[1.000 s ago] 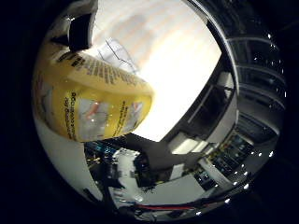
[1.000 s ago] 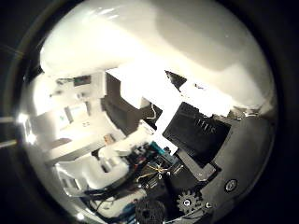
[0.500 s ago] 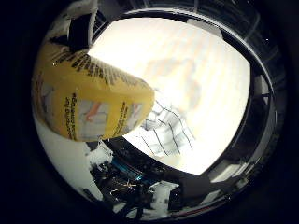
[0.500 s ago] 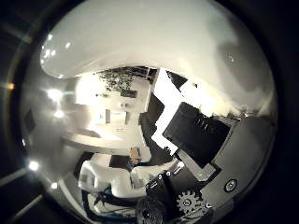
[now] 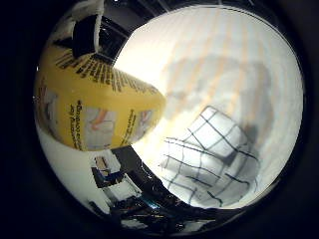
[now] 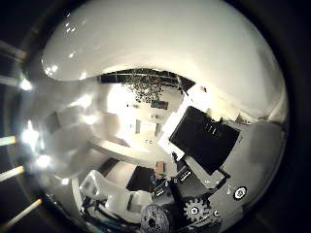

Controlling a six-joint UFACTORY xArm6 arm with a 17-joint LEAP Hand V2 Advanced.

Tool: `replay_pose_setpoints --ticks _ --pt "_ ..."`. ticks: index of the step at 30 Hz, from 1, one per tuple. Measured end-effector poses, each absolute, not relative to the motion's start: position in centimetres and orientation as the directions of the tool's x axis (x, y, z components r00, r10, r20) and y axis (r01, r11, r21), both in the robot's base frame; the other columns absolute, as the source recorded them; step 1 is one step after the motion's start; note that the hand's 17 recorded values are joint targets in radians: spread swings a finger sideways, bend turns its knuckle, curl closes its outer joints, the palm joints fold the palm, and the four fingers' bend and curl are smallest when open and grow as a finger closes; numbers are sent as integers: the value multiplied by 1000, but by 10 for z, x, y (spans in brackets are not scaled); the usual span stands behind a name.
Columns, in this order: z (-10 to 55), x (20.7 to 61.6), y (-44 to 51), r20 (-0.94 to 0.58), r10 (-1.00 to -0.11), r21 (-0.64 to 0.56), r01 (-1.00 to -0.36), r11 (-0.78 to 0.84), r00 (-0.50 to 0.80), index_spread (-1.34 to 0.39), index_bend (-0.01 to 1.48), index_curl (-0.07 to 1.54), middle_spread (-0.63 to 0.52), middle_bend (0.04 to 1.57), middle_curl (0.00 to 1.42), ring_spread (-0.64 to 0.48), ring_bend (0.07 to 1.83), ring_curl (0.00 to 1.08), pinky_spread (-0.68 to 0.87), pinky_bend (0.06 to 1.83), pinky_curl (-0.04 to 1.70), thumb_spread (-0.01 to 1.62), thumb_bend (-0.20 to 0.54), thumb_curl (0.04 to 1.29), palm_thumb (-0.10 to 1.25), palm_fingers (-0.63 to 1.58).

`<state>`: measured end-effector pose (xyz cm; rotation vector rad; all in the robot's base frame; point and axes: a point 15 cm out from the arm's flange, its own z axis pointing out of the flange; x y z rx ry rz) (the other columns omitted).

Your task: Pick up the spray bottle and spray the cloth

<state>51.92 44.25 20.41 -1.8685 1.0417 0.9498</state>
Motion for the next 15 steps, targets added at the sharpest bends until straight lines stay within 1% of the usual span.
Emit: replay_pose_setpoints --ticks 4,8,15 --pt "177 516 461 -880 -284 -270 -893 -360 381 -227 1102 808 -101 1376 615 -164 1497 596 -184 1013 1372 819 -15 841 1078 1184" --pt "149 511 472 -870 -304 -270 -891 -364 388 -224 1108 803 -102 1374 613 -163 1496 594 -184 1011 1373 814 -16 845 1075 1187" --pt "120 510 472 -860 -324 -270 -889 -369 395 -220 1114 794 -94 1374 613 -163 1496 593 -184 1007 1367 809 -17 850 1067 1188"
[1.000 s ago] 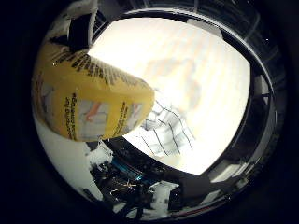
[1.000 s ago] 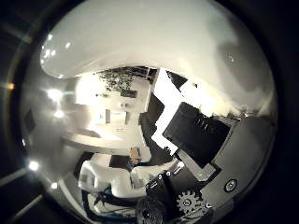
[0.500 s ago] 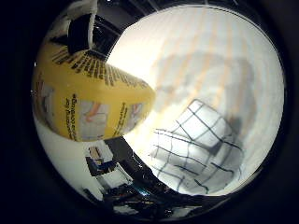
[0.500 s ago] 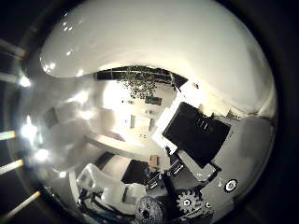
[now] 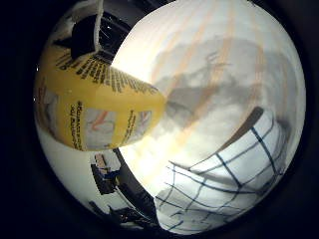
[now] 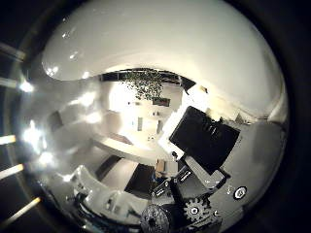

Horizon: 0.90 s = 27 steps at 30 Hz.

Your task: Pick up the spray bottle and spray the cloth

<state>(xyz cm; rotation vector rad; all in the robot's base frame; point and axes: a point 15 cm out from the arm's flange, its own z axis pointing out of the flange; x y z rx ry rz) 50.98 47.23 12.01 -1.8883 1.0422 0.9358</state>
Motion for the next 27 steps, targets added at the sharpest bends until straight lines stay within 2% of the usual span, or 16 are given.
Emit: replay_pose_setpoints --ticks 10,14,15,20,23,25,27 --pt "99 512 465 -851 -336 -276 -887 -371 405 -217 1127 786 -92 1371 613 -163 1491 592 -188 1009 1342 804 -16 844 1046 1191" --pt "96 512 464 -851 -338 -273 -888 -370 402 -215 1078 776 -86 1347 605 -157 1472 582 -201 998 1283 789 -37 821 974 1172" --pt "96 512 464 -851 -338 -273 -888 -370 402 -217 1050 770 -84 1330 600 -157 1462 576 -206 992 1260 773 -42 813 949 1166" --pt "95 509 465 -846 -338 -275 -881 -386 412 -252 715 712 -88 1122 543 -136 1324 511 -310 978 1037 630 -40 776 863 1027" --pt "91 506 464 -840 -342 -274 -873 -403 421 -334 405 649 -106 889 485 -169 1210 469 -417 1060 913 653 -29 741 863 728" --pt "88 502 463 -830 -348 -274 -863 -425 435 -390 331 624 -104 822 468 -175 1165 454 -415 1037 878 735 -30 712 856 603" --pt "87 499 463 -823 -351 -276 -854 -442 447 -434 360 608 -91 742 443 -169 1085 426 -355 929 855 815 -28 685 847 422"
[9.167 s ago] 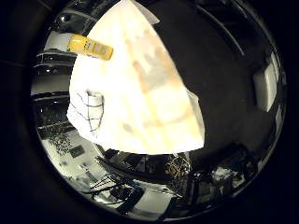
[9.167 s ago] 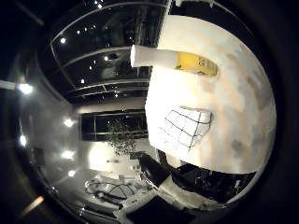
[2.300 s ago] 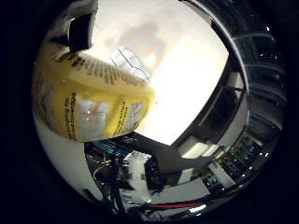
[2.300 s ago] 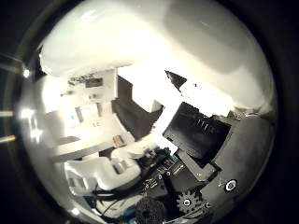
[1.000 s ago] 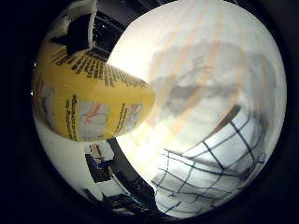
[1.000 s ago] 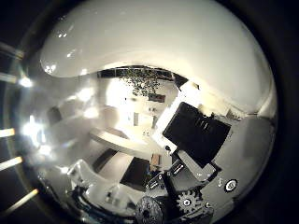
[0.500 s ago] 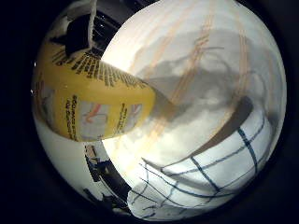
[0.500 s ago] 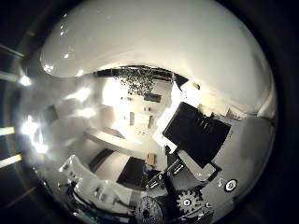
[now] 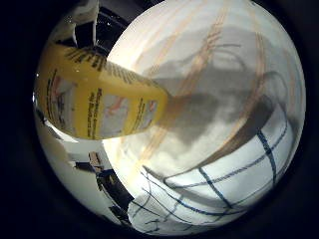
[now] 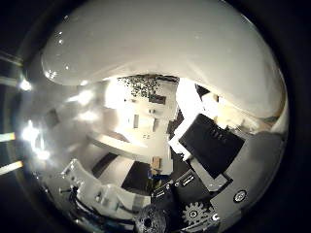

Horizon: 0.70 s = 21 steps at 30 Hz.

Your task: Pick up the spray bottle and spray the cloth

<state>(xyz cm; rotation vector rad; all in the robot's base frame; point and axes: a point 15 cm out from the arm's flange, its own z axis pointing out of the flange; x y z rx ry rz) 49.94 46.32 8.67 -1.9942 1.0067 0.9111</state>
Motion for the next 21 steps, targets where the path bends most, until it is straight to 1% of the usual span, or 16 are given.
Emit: replay_pose_setpoints --ticks 2,4,5,7,9,14,21 --pt "86 497 463 -820 -351 -274 -848 -455 453 -466 403 594 -69 683 418 -151 1013 393 -259 815 827 878 -26 658 840 306" --pt "85 495 462 -815 -353 -273 -841 -467 460 -469 419 572 -39 614 393 -106 875 348 -102 718 792 922 -29 632 820 141" --pt "84 494 462 -811 -355 -272 -837 -474 465 -468 400 536 -19 554 370 -72 793 312 31 653 742 943 -28 611 806 90" --pt "84 493 460 -806 -359 -271 -832 -484 471 -462 379 501 0 482 347 -28 718 282 156 585 683 961 -28 593 795 56" --pt "85 493 460 -804 -360 -272 -831 -485 474 -464 346 462 0 417 327 23 645 253 249 535 620 971 -25 575 790 71" --pt "88 496 458 -803 -361 -275 -832 -482 475 -459 266 405 11 298 308 100 527 218 334 438 508 978 -25 546 780 131" --pt "97 509 447 -800 -367 -287 -840 -461 475 -456 191 373 25 194 304 113 413 197 343 371 422 978 -25 520 783 195"
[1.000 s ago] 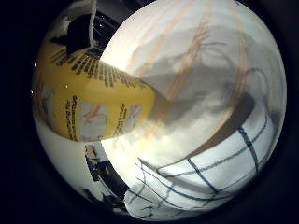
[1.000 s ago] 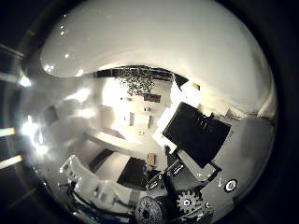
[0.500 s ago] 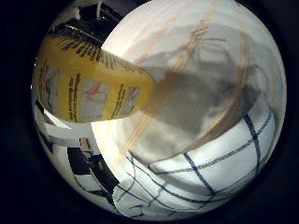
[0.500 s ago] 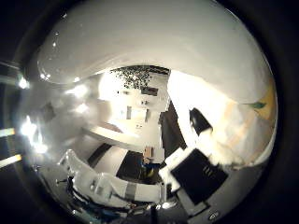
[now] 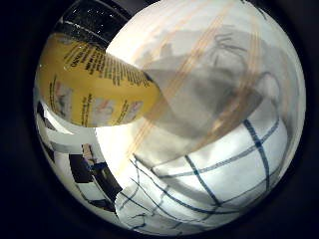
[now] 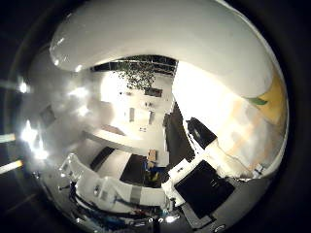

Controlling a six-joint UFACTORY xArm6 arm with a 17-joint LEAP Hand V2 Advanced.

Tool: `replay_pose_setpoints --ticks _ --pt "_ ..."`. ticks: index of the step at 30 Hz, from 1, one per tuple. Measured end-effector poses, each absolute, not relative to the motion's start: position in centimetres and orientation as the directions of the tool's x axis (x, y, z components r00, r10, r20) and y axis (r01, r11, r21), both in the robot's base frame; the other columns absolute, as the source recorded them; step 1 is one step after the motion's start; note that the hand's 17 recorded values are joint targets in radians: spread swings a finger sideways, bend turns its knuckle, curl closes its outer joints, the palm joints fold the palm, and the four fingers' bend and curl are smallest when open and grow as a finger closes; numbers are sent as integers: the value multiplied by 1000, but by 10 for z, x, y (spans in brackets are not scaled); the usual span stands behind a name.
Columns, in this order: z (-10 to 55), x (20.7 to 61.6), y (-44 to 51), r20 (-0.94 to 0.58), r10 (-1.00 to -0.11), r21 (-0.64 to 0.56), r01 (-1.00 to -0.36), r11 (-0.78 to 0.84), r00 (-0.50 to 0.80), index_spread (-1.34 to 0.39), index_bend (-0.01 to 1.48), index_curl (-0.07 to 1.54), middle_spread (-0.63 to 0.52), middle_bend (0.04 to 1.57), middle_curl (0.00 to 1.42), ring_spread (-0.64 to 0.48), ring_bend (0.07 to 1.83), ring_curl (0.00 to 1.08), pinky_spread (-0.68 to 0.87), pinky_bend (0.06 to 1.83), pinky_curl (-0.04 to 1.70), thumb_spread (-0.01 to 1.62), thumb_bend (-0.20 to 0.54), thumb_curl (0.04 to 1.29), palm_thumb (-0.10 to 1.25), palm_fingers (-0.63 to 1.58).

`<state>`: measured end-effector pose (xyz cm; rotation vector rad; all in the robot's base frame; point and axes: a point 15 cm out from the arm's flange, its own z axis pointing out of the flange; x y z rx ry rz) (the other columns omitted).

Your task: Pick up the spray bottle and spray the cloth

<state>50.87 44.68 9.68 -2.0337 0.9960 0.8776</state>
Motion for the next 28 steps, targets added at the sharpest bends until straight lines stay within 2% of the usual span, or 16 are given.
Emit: replay_pose_setpoints --ticks 7,13,20,28 --pt "94 520 423 -775 -401 -283 -835 -472 489 -448 180 350 26 179 294 114 360 205 356 359 375 981 -25 502 778 192" --pt "105 519 404 -774 -402 -260 -824 -504 490 -437 175 330 35 169 276 166 340 216 412 414 360 994 -25 484 767 138" --pt "158 536 374 -736 -405 -317 -804 -502 543 -430 180 322 39 177 272 185 320 227 411 417 336 1003 -26 471 758 118" --pt "198 527 342 -731 -413 -327 -811 -486 543 -413 183 328 39 174 269 186 307 235 417 408 317 1020 -24 460 756 129"
